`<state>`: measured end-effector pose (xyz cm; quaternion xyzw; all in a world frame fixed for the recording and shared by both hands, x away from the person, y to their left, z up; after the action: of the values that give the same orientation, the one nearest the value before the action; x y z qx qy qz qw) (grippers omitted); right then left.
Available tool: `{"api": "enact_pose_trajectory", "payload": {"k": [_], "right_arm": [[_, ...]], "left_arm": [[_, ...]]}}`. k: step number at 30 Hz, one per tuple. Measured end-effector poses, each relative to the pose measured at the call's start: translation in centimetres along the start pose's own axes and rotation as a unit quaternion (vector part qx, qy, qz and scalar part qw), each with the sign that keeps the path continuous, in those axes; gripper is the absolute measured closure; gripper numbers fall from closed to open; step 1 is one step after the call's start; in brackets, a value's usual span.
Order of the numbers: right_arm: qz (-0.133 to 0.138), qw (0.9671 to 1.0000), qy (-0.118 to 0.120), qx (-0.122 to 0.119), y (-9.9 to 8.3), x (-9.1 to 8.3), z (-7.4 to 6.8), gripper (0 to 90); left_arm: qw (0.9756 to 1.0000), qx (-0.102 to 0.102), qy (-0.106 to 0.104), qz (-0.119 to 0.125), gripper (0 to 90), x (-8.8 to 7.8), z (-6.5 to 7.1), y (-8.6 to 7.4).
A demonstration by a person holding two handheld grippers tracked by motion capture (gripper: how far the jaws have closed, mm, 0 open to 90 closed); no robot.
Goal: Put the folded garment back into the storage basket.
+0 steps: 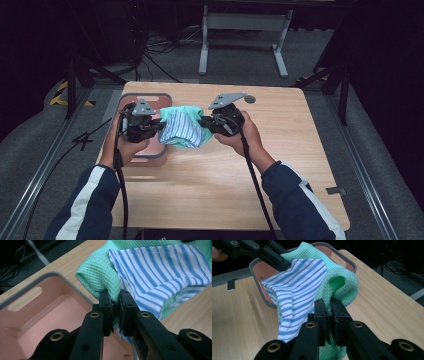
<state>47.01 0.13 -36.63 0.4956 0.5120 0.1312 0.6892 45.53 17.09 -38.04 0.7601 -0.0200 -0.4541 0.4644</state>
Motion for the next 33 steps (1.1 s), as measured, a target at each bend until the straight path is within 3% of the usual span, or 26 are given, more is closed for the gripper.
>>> {"api": "enact_pose_trajectory", "payload": {"k": [4,13,22,25,33], "right_arm": [[0.001,0.9999,0.007,-0.009,1.5,1.6,-1.4,83.8],[-0.004,0.9997,0.021,-0.015,2.8,4.5,-3.1,83.8],[-0.006,0.9994,0.032,-0.009,3.6,7.6,-4.4,83.7],[-0.009,0.9992,0.038,-0.01,3.9,8.6,-4.9,83.7],[-0.016,0.9987,0.044,-0.02,4.5,10.2,-5.9,83.6]], "left_arm": [[0.9999,-0.007,0.008,-0.004,82.1,-1.3,-1.4,-1.2],[0.9994,-0.02,0.024,-0.016,82.1,-2.6,-3.6,-3.3],[0.9978,-0.021,0.051,-0.037,82.1,-3.1,-5.5,-4.9],[0.9972,-0.034,0.053,-0.04,82.1,-3.3,-5.9,-5.5],[0.9957,-0.044,0.064,-0.052,82.1,-3.2,-7.2,-7.3]]}}
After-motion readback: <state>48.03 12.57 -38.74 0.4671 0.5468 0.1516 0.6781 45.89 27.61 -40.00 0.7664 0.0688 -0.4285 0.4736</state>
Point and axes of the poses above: each handheld gripper's, and its own axes: x roughly forward along the jaws, y roughly out of its top, z roughly to its right, the point moved 9 cm from there along x, roughly forward along the jaws, and after that the axes turned 4 degrees about x, right-handed, at the moved point
